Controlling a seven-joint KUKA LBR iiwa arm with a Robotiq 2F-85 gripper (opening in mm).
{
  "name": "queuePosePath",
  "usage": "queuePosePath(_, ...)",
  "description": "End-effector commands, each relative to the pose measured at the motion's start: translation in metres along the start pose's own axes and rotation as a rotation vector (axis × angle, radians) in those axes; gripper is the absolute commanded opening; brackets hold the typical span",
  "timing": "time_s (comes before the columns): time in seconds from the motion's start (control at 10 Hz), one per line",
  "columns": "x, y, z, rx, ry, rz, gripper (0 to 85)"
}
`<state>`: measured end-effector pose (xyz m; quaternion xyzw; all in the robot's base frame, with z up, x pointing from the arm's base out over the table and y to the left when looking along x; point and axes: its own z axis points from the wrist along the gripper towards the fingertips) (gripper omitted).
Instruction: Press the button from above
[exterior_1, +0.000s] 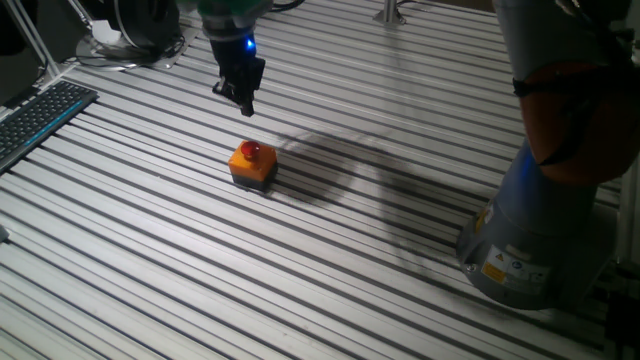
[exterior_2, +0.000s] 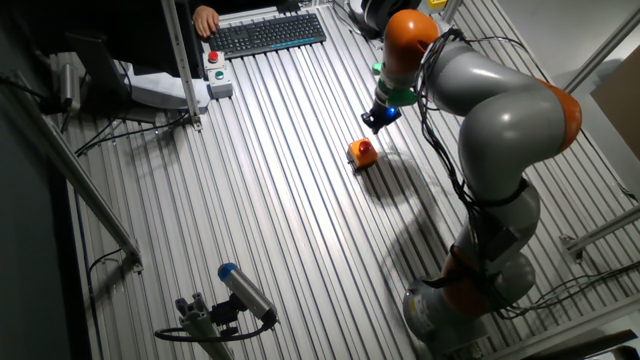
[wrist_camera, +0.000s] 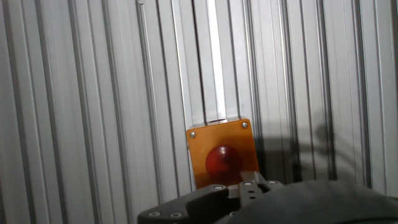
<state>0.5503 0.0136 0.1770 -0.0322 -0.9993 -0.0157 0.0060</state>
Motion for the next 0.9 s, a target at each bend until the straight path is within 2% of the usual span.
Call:
queuePosePath(0.0,-0.0007,-0.0002,-0.0001,0.009,-0.018,-0.004,0.0)
queuePosePath(0.1,-0.0005,-0.0004,-0.0004,0.017,-0.025,0.007,0.0)
queuePosePath(0.2,-0.0011,0.0005,0.0004,0.017,-0.017,0.022,0.0)
queuePosePath(0.4,-0.0011,0.0013,0.0008,0.001,0.021,0.034,0.0)
queuePosePath(0.5,-0.0010,0.0001,0.0004,-0.009,0.024,0.042,0.0)
queuePosePath(0.7,-0.0001,-0.0022,-0.0006,0.007,0.025,0.040,0.0)
queuePosePath(0.8,0.0016,-0.0009,-0.0016,0.003,0.031,0.046,0.0)
